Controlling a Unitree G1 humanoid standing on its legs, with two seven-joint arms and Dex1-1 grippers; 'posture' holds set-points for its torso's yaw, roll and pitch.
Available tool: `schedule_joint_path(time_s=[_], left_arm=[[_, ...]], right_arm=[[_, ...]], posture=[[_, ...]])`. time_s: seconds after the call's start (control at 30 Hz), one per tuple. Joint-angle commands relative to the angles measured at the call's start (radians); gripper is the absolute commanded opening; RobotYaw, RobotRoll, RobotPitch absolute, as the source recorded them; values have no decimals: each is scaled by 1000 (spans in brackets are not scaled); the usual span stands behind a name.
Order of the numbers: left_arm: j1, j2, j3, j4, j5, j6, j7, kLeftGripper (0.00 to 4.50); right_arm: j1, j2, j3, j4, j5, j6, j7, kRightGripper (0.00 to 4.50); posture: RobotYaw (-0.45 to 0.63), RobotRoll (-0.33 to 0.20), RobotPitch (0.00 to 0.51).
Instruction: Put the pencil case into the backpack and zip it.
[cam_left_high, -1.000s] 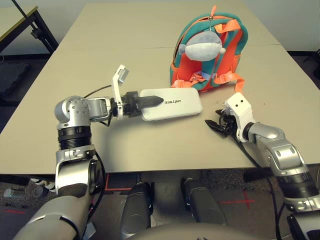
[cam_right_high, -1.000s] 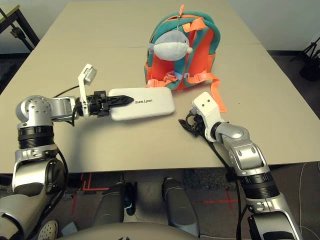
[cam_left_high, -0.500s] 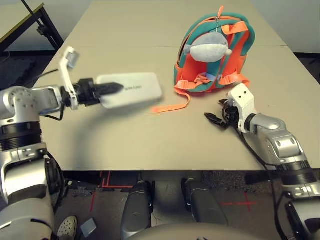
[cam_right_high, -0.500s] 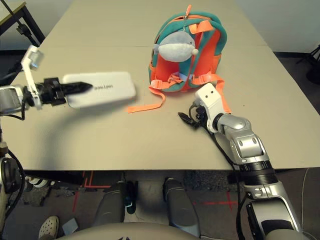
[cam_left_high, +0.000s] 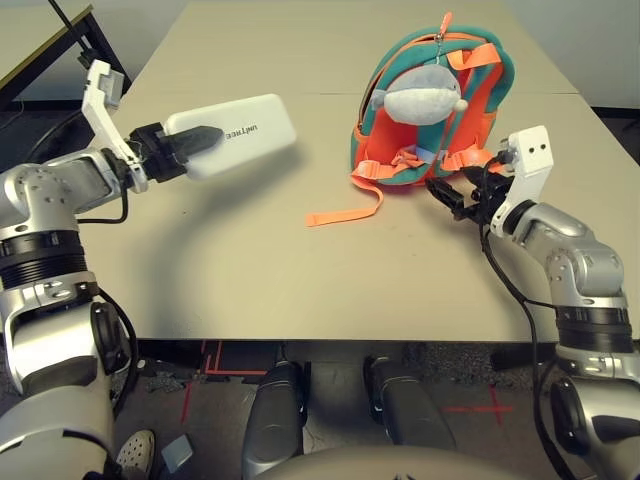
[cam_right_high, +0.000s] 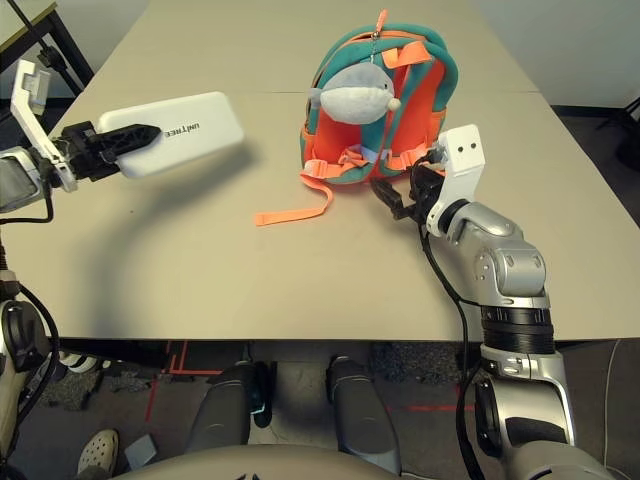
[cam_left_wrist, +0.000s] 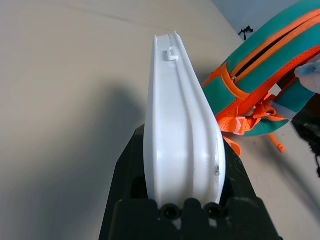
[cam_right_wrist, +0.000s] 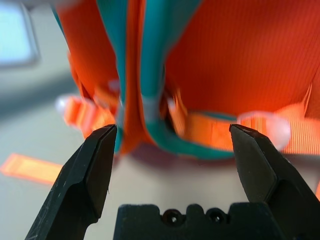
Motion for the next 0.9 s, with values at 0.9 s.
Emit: schedule_joint_path(time_s=[0.9], left_arm=[[-83, -140, -26, 62, 60, -260, -3, 1194]], right_arm=[[-200, 163, 77, 378, -77, -341, -45, 3880]], posture=[[-138, 0, 103]])
